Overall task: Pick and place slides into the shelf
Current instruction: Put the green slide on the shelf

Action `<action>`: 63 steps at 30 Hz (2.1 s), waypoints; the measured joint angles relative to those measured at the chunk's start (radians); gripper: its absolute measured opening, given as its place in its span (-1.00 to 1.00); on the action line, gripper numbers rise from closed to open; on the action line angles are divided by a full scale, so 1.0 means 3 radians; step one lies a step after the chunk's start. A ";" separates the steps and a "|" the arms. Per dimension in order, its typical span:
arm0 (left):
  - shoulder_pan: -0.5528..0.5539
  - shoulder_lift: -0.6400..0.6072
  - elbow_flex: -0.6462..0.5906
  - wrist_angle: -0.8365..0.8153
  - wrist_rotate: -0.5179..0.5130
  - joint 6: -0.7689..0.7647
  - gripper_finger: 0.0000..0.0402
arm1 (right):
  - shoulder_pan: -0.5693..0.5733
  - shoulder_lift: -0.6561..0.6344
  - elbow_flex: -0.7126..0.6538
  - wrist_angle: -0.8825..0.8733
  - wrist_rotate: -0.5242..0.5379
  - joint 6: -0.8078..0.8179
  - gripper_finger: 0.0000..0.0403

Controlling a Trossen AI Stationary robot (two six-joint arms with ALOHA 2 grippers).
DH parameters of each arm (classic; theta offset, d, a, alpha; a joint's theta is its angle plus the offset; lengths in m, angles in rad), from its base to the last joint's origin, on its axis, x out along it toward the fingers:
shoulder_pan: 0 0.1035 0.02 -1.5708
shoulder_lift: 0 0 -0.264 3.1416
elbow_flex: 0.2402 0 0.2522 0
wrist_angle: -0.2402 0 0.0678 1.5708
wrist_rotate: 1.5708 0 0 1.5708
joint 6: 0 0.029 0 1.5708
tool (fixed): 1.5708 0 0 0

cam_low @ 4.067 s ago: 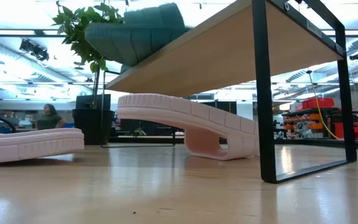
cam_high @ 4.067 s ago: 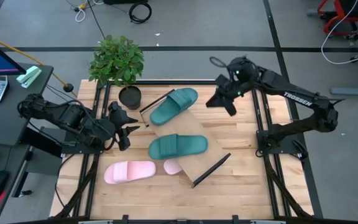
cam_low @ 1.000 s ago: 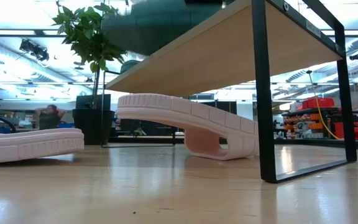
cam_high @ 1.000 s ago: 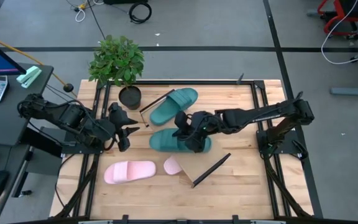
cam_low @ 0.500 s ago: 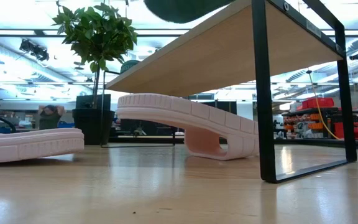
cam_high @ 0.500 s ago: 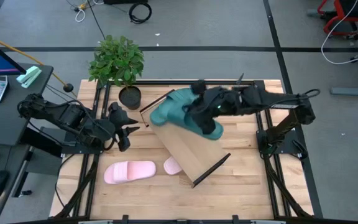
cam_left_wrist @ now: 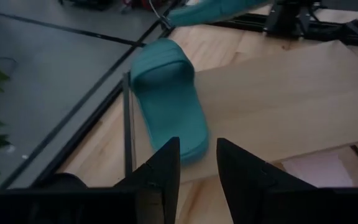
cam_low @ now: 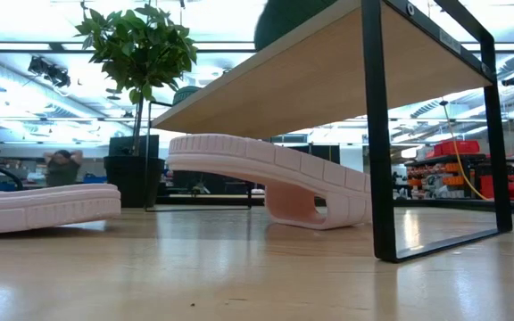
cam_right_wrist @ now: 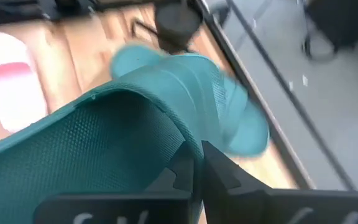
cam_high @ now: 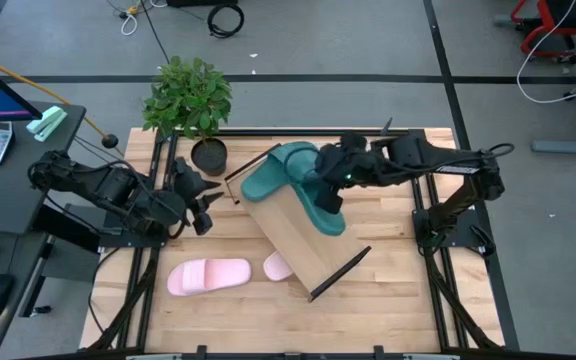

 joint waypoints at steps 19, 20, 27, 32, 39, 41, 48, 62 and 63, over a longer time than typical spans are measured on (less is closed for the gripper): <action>0.0027 0.0001 0.0000 0.0022 -0.0013 0.0277 -0.44 | 0.0152 0.0146 0.0001 -0.1227 0.0237 0.2159 -0.94; 0.0042 0.0000 0.0000 0.0027 -0.0014 0.0260 -0.45 | 0.0143 0.0191 0.0000 -0.1202 0.0228 0.2159 -0.94; 0.0148 0.0000 0.0000 0.0028 -0.0014 0.0164 -0.44 | 0.0136 0.0483 -0.0001 -0.1151 0.0230 0.2068 -0.94; 0.0146 0.0000 0.0000 0.0028 -0.0013 0.0082 -0.45 | 0.0091 0.0586 -0.0001 -0.1166 0.0320 0.2050 -0.94; 0.0146 0.0000 0.0000 0.0025 -0.0009 0.0066 -0.43 | -0.0081 0.0638 -0.0004 -0.1144 0.0395 0.2053 -0.94; 0.0146 0.0001 0.0000 0.0025 -0.0007 0.0069 -0.43 | -0.0116 0.0639 -0.0004 -0.1138 0.0390 0.2062 -0.94; 0.0146 0.0001 0.0000 0.0027 -0.0007 0.0145 -0.43 | -0.0222 0.0692 -0.0004 -0.1027 0.0338 0.2146 -0.94; 0.0146 0.0001 0.0001 0.0024 -0.0003 0.0130 -0.41 | -0.0259 0.0888 -0.0004 -0.0867 0.0114 0.2523 -0.94; 0.0146 0.0000 0.0001 0.0024 -0.0005 0.0162 -0.41 | -0.0256 0.0911 -0.0004 -0.0837 0.0110 0.2531 -0.94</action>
